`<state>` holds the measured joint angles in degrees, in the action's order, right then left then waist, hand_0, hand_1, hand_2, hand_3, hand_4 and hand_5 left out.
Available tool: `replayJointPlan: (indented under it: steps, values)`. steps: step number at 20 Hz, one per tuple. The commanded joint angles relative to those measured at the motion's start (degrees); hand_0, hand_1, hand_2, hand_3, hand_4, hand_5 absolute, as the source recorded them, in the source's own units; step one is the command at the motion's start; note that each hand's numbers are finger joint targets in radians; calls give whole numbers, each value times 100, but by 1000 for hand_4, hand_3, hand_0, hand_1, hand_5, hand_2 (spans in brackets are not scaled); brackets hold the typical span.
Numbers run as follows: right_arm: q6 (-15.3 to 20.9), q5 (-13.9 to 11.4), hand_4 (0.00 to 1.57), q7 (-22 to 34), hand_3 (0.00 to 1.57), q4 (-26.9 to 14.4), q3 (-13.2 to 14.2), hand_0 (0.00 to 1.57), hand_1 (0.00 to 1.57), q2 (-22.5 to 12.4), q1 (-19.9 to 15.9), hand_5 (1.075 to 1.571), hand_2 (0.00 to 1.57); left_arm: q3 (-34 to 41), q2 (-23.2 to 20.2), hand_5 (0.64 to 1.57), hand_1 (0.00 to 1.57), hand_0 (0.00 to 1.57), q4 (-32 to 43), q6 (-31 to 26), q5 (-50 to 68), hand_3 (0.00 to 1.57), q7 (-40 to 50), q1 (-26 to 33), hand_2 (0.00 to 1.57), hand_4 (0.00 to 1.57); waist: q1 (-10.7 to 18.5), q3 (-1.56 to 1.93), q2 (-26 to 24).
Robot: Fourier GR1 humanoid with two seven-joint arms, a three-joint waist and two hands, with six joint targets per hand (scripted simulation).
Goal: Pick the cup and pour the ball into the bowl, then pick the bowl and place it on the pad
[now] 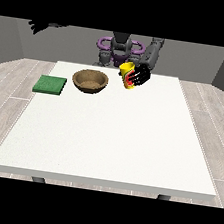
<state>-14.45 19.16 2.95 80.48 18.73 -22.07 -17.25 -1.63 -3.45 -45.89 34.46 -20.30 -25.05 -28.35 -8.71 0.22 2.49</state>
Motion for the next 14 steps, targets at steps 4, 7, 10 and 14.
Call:
replayJointPlan:
  steps: [4, 7, 10, 14]
  values:
    - [-106, 83, 292, 209, 237, -674, 106, 0, 0, -96, 59, 1566, 0, -1288, 211, 1551, 1331, 1331, 556, 678, -2083, 1571, 2262, -1080, 1571, 1153, 119, 19, -833]
    - [-117, 40, 353, 117, 165, -795, 61, 0, 0, -44, -11, 1568, 0, -1863, 325, 1559, 1303, 1303, 1059, 671, -3041, 1571, 3015, -1585, 1571, 1122, 135, 20, -812]
    - [-133, 94, 407, 164, 0, -1007, 118, 0, 0, -21, 87, 1568, 0, -2429, 342, 1567, 1246, 1246, 1301, 377, -3596, 1571, 3842, -1618, 1571, 1086, 215, -2, -1140]
    - [-88, 89, 426, 135, 0, -1092, -27, 0, 0, 138, -280, 1570, 0, -3149, 344, 1567, 1246, 1246, 845, 157, -3785, 1571, 4989, -1696, 1571, 1086, 0, -18, -896]
